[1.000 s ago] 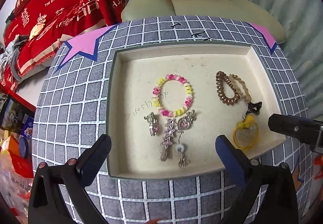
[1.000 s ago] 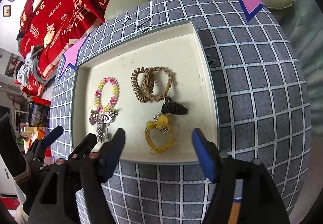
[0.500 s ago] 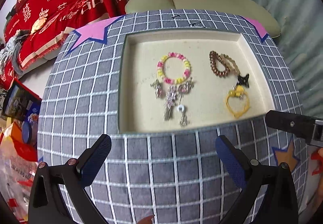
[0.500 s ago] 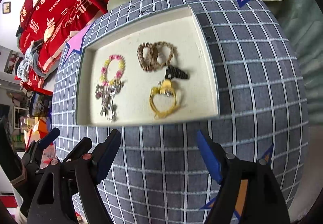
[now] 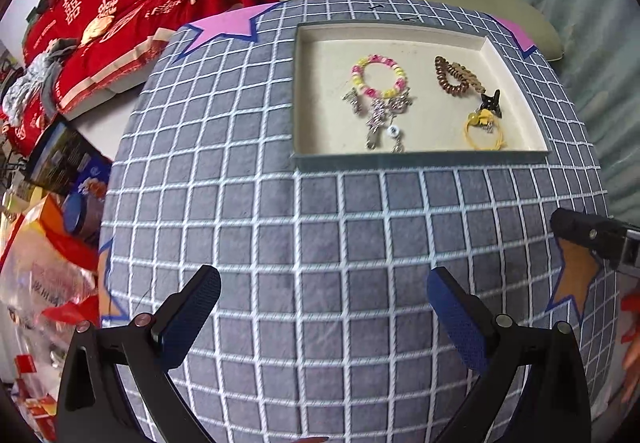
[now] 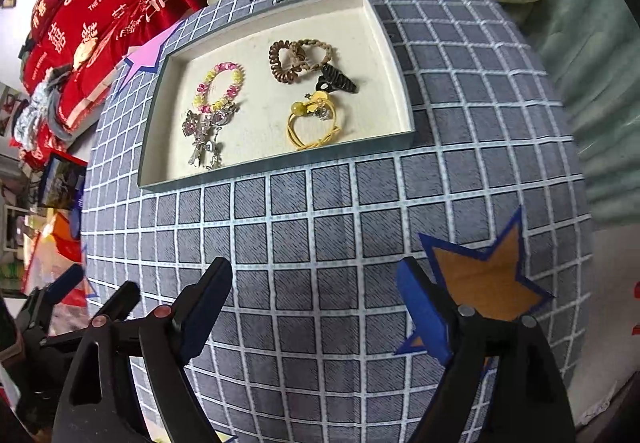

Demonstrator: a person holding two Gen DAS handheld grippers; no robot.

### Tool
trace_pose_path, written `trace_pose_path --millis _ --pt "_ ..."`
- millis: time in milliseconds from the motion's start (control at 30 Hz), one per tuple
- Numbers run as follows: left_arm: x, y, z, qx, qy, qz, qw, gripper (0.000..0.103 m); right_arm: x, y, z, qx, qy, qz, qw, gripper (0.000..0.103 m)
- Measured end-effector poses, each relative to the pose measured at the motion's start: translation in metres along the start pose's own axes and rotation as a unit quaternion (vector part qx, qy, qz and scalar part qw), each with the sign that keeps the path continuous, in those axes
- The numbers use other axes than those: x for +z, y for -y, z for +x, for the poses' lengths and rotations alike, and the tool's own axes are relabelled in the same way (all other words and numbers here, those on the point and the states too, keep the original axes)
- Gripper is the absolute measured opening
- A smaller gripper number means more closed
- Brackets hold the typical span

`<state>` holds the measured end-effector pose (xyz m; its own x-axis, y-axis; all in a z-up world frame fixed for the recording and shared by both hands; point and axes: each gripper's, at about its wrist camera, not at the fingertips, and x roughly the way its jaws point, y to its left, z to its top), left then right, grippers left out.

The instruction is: Organize jewelry

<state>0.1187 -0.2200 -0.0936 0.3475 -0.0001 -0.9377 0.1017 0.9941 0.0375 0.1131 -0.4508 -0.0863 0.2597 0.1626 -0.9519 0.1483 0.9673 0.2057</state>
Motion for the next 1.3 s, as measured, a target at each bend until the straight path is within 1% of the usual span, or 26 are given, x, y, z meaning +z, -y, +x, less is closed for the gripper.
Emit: trace_pose_path --millis 133,233,333,533,667,800,967,1300 --pt "-0.013 -0.010 -0.014 0.003 0.015 -0.007 0.9999 0.103 -0.012 -0.005 -0.017 -0.023 0.038 -0.013 0.999 0.086" --pt "-0.022 -0.016 -0.025 0.001 0.034 -0.014 0.9993 0.103 -0.021 -0.008 -0.028 -0.035 0.054 -0.019 0.998 0.086" --pt "-0.027 -0.022 -0.037 0.000 0.055 -0.020 0.9983 0.103 -0.031 -0.011 -0.039 -0.038 0.068 -0.017 0.997 0.086" --pt "-0.036 -0.025 -0.054 -0.007 0.086 -0.008 0.9963 0.103 -0.049 -0.020 -0.059 -0.046 0.103 -0.022 0.993 0.086" --pt "-0.043 -0.027 -0.063 -0.012 0.108 -0.011 0.9940 0.103 -0.059 -0.025 -0.072 -0.057 0.134 -0.026 0.989 0.086" --pt "-0.049 -0.027 -0.067 -0.007 0.128 -0.014 0.9916 0.103 -0.068 -0.030 -0.080 -0.070 0.158 -0.036 0.984 0.086" --pt "-0.057 -0.027 -0.071 -0.006 0.140 -0.013 0.9900 0.103 -0.078 -0.031 -0.083 -0.078 0.172 -0.040 0.981 0.086" --pt "-0.064 -0.028 -0.069 -0.012 0.130 -0.022 0.9912 0.103 -0.087 -0.032 -0.089 -0.093 0.184 -0.048 0.977 0.086"
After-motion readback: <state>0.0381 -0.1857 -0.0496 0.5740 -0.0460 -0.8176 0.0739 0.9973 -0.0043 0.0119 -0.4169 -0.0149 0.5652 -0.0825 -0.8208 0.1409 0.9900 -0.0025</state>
